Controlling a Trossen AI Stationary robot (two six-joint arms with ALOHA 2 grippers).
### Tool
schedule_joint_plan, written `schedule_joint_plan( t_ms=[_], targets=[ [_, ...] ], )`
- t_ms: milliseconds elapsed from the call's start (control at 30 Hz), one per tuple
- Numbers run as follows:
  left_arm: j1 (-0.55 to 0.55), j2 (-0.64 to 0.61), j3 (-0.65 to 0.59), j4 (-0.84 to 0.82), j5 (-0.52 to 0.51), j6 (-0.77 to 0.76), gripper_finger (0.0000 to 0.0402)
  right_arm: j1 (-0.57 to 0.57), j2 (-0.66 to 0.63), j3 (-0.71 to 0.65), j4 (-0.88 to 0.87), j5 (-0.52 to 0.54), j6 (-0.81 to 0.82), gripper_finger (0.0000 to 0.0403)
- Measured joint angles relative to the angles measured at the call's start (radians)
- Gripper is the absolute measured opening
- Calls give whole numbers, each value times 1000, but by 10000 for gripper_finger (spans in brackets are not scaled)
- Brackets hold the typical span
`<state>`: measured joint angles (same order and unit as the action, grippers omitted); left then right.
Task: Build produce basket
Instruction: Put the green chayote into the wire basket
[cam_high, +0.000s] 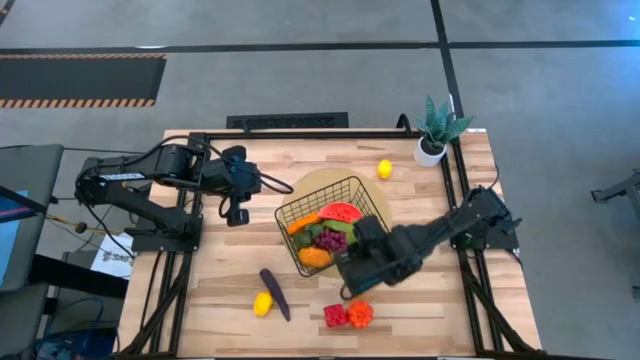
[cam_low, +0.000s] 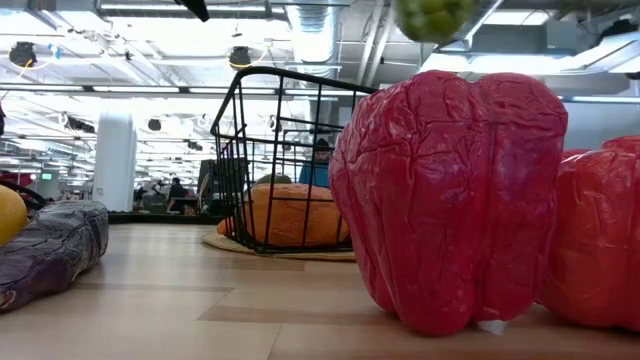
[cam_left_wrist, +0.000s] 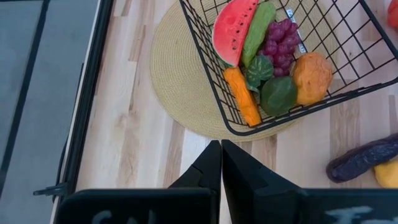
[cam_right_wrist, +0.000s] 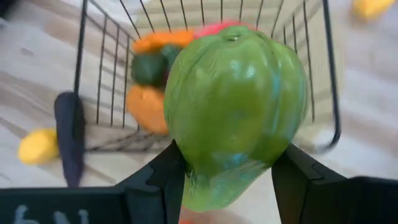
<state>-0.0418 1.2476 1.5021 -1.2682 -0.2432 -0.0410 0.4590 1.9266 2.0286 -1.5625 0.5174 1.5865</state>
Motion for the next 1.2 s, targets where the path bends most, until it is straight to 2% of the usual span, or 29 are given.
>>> schedule_joint_plan(
  t_ms=[367,600,667,900,1033,1200],
  targets=[
    [0,0,0,0,1,4,0,-254,4,8,118,-23,-517,184],
    [0,0,0,-7,2,3,0,-358,12,-18,171,-230,-738,184],
    [0,0,0,-9,2,3,0,-363,11,-73,221,-299,-767,184],
    [0,0,0,-18,2,3,0,-341,12,-292,340,-442,-780,184],
    [0,0,0,-20,2,3,0,-327,13,-395,454,-473,-752,183],
    [0,0,0,-20,2,3,0,-328,12,-460,543,-484,-742,183]
  ],
)
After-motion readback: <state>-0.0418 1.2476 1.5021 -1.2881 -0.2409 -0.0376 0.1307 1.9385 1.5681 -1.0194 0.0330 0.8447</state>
